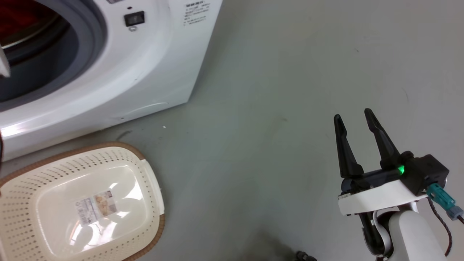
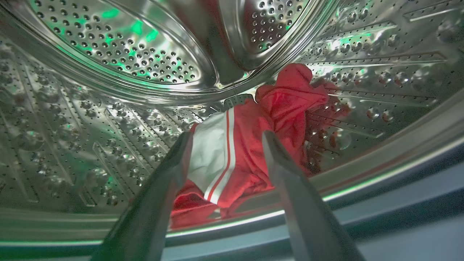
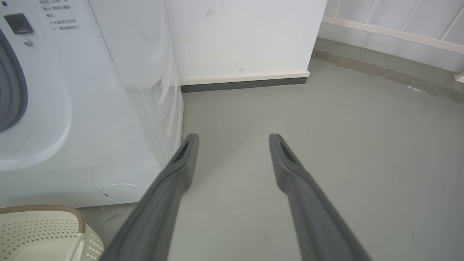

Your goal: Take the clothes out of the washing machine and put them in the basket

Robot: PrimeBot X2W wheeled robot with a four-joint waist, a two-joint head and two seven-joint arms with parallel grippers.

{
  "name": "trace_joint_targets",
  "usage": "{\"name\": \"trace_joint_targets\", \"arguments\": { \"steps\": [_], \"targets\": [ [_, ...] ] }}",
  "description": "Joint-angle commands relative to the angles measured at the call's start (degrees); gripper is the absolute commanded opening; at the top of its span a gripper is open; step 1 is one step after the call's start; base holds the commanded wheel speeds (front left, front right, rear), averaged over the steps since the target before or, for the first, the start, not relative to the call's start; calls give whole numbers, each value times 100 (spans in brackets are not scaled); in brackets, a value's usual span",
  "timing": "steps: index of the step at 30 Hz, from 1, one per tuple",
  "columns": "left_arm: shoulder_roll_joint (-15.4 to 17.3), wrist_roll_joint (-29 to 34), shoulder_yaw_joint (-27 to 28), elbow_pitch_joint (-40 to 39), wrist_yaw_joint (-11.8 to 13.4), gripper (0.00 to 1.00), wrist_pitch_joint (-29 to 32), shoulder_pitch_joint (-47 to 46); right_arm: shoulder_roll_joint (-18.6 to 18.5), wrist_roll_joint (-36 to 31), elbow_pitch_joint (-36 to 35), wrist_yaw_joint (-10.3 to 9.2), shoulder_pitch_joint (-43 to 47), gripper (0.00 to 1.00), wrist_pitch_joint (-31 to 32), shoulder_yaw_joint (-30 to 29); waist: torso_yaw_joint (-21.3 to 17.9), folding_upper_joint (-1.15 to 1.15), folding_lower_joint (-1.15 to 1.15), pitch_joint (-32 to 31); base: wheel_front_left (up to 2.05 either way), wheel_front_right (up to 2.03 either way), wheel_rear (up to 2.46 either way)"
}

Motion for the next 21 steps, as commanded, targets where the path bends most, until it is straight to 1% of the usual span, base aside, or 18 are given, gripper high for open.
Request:
{"name": "trace_joint_targets", "arguments": {
  "steps": [1, 4, 13, 17, 21],
  "targets": [
    [43, 28, -20, 21, -22, 100, 69, -130, 5, 30, 0, -4, -117, 100, -20, 16, -122, 0, 0, 144, 0, 0, 0],
    [209, 156, -192, 136, -145, 100, 492, -513, 5, 118, 27, -4, -150, 100, -20, 63, -265, 0, 0, 352, 0, 0, 0],
    [588, 490, -536, 537, -302, 100, 1479, -1478, 5, 313, 86, -4, -255, 100, -20, 312, -642, 0, 0, 844, 0, 0, 0],
    [654, 543, -641, 715, -341, 100, 1897, -1750, 6, 290, 26, -4, -164, 100, -20, 258, -677, 0, 0, 996, 0, 0, 0],
    [617, 587, -742, 862, -324, 100, 2179, -1953, 5, 270, -56, -4, -68, 100, -21, 211, -657, 0, 0, 1124, 0, 0, 0]
  ]
}}
